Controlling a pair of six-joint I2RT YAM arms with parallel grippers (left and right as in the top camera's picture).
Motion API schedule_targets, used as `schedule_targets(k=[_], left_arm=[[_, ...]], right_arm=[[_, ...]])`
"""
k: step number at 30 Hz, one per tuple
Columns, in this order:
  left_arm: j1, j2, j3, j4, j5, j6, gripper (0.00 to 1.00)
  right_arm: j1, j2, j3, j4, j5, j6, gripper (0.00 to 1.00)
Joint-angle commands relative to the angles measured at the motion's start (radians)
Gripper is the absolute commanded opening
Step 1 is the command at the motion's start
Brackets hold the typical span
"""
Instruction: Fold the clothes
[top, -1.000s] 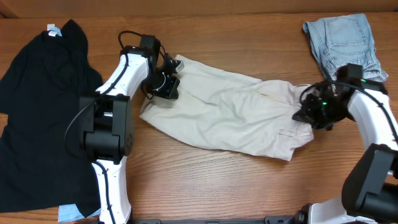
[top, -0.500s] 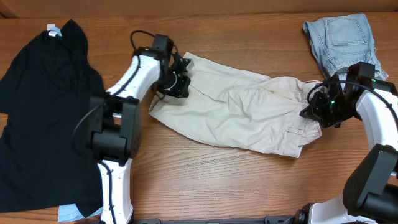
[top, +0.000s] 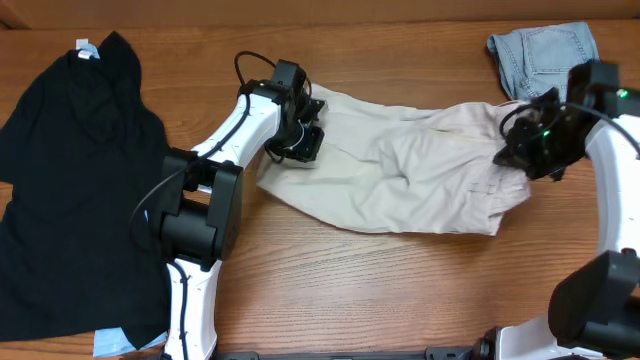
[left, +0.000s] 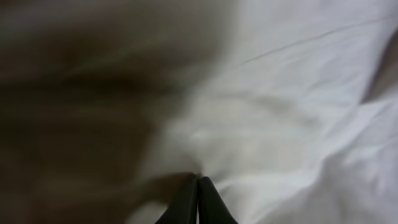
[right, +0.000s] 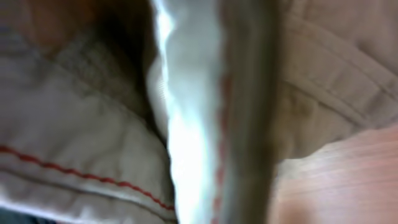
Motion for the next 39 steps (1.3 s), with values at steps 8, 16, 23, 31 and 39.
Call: schedule_targets(k=[8, 16, 23, 31, 39], left_arm=[[0.005, 0.006, 0.007, -0.011, 0.095, -0.03, 0.04], [0.005, 0.007, 0.007, 0.054, 0.092, -0.029, 0.04], [0.005, 0.007, 0.007, 0.047, 0.092, -0.029, 0.04], [0.005, 0.007, 0.007, 0.047, 0.091, -0.029, 0.04], [0.005, 0.007, 0.007, 0.043, 0.091, -0.03, 0.04]], right_arm=[[-0.001, 0.045, 0.09, -0.084, 0.091, -0.035, 0.04], [0.056, 0.077, 0.104, -0.029, 0.054, 0.021, 0.04], [0.187, 0.077, 0.121, 0.114, -0.056, 0.157, 0.04], [0.452, 0.084, 0.121, 0.388, 0.124, 0.496, 0.04], [0.65, 0.2, 0.121, 0.61, 0.217, 0.576, 0.04]])
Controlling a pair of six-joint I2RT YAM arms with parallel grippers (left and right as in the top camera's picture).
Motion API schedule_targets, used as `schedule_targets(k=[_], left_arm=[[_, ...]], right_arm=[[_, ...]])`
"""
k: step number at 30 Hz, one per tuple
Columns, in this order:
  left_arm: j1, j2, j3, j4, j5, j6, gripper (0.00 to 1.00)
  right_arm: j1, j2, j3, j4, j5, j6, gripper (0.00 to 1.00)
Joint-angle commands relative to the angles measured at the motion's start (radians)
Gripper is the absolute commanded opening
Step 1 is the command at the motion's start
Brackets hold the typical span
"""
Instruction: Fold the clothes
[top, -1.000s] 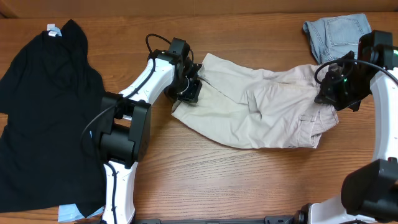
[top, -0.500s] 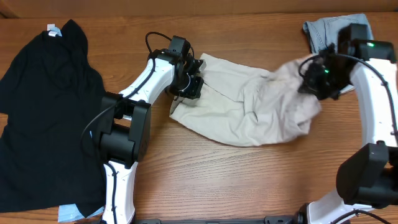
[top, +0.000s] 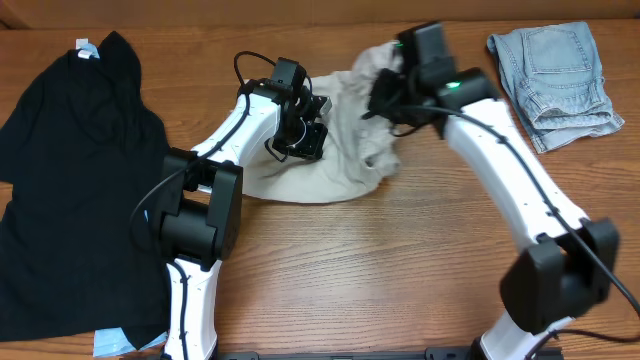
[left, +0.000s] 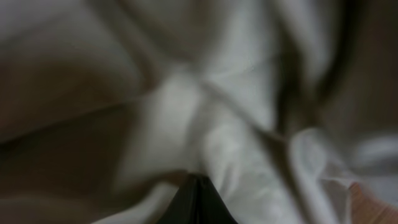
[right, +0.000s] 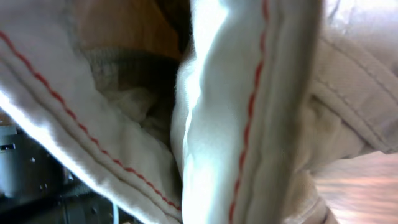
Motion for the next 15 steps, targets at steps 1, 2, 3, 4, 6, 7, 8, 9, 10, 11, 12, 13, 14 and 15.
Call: schedule_targets(k=[1, 2, 3, 4, 6, 7, 8, 9, 10, 11, 12, 13, 14, 15], left_arm=[[0.005, 0.007, 0.007, -0.002, 0.016, -0.013, 0.04], [0.007, 0.007, 0.007, -0.005, 0.014, -0.013, 0.04], [0.012, 0.006, 0.007, -0.011, 0.015, -0.014, 0.04], [0.018, 0.006, 0.01, -0.021, 0.016, -0.017, 0.04], [0.039, 0.005, 0.032, -0.066, 0.018, -0.034, 0.04], [0.05, 0.005, 0.046, -0.089, 0.019, -0.041, 0.04], [0.068, 0.005, 0.068, -0.119, 0.02, -0.051, 0.04], [0.083, 0.005, 0.089, -0.144, 0.02, -0.061, 0.04], [0.101, 0.005, 0.114, -0.17, 0.022, -0.071, 0.04], [0.12, 0.005, 0.14, -0.189, 0.032, -0.074, 0.04], [0.135, 0.005, 0.159, -0.2, 0.052, -0.073, 0.04], [0.151, 0.005, 0.177, -0.203, 0.077, -0.073, 0.04], [0.167, 0.005, 0.192, -0.198, 0.105, -0.072, 0.04], [0.179, 0.005, 0.199, -0.186, 0.124, -0.073, 0.04]], right_arm=[[0.043, 0.064, 0.034, 0.043, 0.04, 0.058, 0.04], [0.043, 0.067, 0.034, 0.04, 0.04, 0.058, 0.04], [0.043, 0.067, 0.034, 0.032, 0.04, 0.058, 0.04], [0.039, 0.065, 0.035, 0.023, 0.04, 0.055, 0.04], [0.018, 0.052, 0.037, -0.009, 0.025, 0.034, 0.04], [0.002, 0.043, 0.037, -0.03, -0.002, 0.003, 0.04], [-0.017, 0.034, 0.037, -0.054, -0.03, -0.026, 0.04], [-0.038, 0.027, 0.039, -0.085, -0.056, -0.056, 0.04], [-0.068, 0.022, 0.047, -0.134, -0.089, -0.089, 0.04], [-0.098, 0.022, 0.059, -0.186, -0.127, -0.134, 0.04], [-0.129, 0.022, 0.072, -0.241, -0.161, -0.18, 0.04], [-0.157, 0.022, 0.081, -0.291, -0.185, -0.224, 0.04], [-0.191, 0.022, 0.089, -0.355, -0.204, -0.273, 0.04], [-0.21, 0.022, 0.093, -0.392, -0.205, -0.299, 0.04]])
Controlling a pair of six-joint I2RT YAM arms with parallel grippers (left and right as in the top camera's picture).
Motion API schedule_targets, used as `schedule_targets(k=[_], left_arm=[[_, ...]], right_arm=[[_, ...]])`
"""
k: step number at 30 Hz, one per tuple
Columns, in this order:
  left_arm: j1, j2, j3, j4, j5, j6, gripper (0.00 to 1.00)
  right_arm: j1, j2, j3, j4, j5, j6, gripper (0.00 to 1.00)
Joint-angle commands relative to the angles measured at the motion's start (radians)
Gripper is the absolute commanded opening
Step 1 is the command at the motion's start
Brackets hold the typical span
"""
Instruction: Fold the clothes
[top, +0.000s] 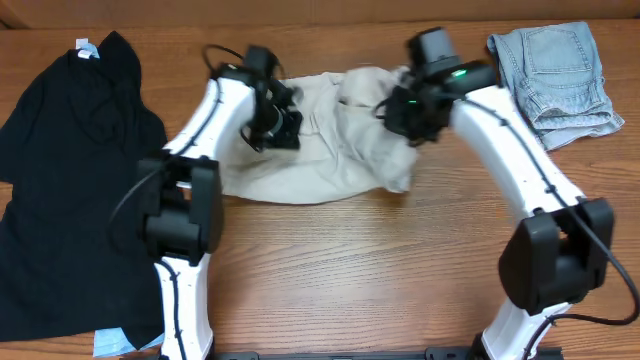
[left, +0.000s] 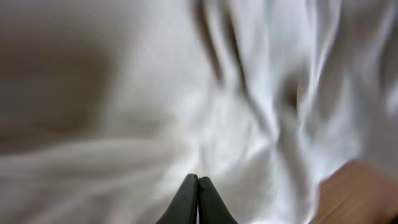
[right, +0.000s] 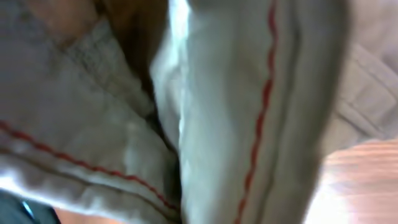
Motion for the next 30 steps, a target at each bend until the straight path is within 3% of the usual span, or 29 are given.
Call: schedule_targets(k=[1, 6, 10, 21, 30], left_arm=[[0.061, 0.005, 0.065, 0.034, 0.113, -0.024, 0.04], [0.089, 0.008, 0.037, 0.189, 0.243, -0.021, 0.04], [0.091, 0.008, 0.0, 0.287, 0.265, -0.021, 0.04], [0.102, 0.026, -0.06, 0.246, 0.274, 0.068, 0.04], [0.099, 0.057, -0.065, 0.22, 0.354, 0.196, 0.04]], right_arm=[[-0.105, -0.048, 0.052, -0.14, -0.101, -0.217, 0.04], [-0.212, -0.048, 0.052, -0.297, -0.1, -0.353, 0.04], [-0.282, -0.048, 0.052, -0.351, -0.09, -0.405, 0.04], [-0.409, -0.048, 0.052, -0.359, -0.075, -0.497, 0.04], [-0.408, -0.048, 0.052, -0.336, -0.079, -0.506, 0.04]])
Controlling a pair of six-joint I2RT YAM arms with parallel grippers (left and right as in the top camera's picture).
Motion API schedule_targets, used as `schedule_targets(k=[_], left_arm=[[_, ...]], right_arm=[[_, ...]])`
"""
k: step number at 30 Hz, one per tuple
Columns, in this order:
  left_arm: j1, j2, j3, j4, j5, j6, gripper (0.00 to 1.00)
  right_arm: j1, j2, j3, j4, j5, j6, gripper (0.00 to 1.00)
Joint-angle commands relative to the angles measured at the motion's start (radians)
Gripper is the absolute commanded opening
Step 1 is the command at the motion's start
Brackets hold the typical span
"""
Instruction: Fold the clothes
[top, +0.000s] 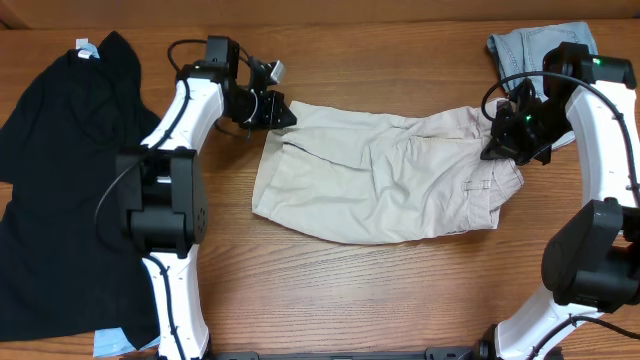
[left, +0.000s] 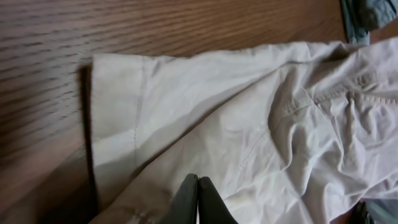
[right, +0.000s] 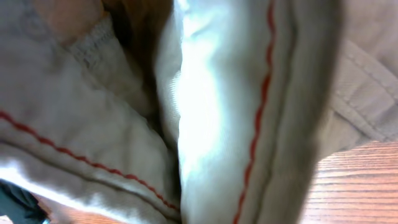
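Observation:
Beige shorts (top: 380, 180) lie spread out flat across the middle of the table. My left gripper (top: 275, 112) is at their far left corner, shut on the fabric by the leg hem. In the left wrist view its fingertips (left: 198, 179) are pressed together over the pale cloth (left: 261, 124). My right gripper (top: 503, 143) is at the right end, shut on the waistband. The right wrist view is filled with that cloth and its red stitching (right: 217, 124), and the fingers are hidden.
A black shirt (top: 70, 180) lies spread over the left side of the table. Folded light-blue jeans (top: 535, 45) sit at the far right corner, just behind the right arm. Bare wood (top: 380, 290) runs along the front.
The right gripper has moved from the table's middle back out to the right with the waistband. The shorts, bunched between the grippers before, now lie stretched flat. The left gripper stays at the far left corner.
At first the shorts lay spread, held at either end. Then the right gripper was at the middle with its end, and the shorts were bunched against the left gripper. They stayed bunched a little further left, and now they lie flat again.

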Motion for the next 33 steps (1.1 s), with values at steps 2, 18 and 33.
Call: schedule_targets(k=[2, 18, 33], left_arm=[[0.002, 0.044, -0.011, -0.034, 0.047, 0.101, 0.04], [-0.003, 0.075, -0.013, -0.085, 0.016, 0.15, 0.04], [-0.005, 0.075, -0.024, -0.095, -0.135, 0.113, 0.04]], right_arm=[[0.015, -0.046, 0.033, 0.011, -0.011, -0.012, 0.04], [0.026, -0.046, 0.033, 0.049, -0.053, 0.021, 0.04], [0.088, -0.046, 0.035, 0.087, 0.0, 0.104, 0.04]])
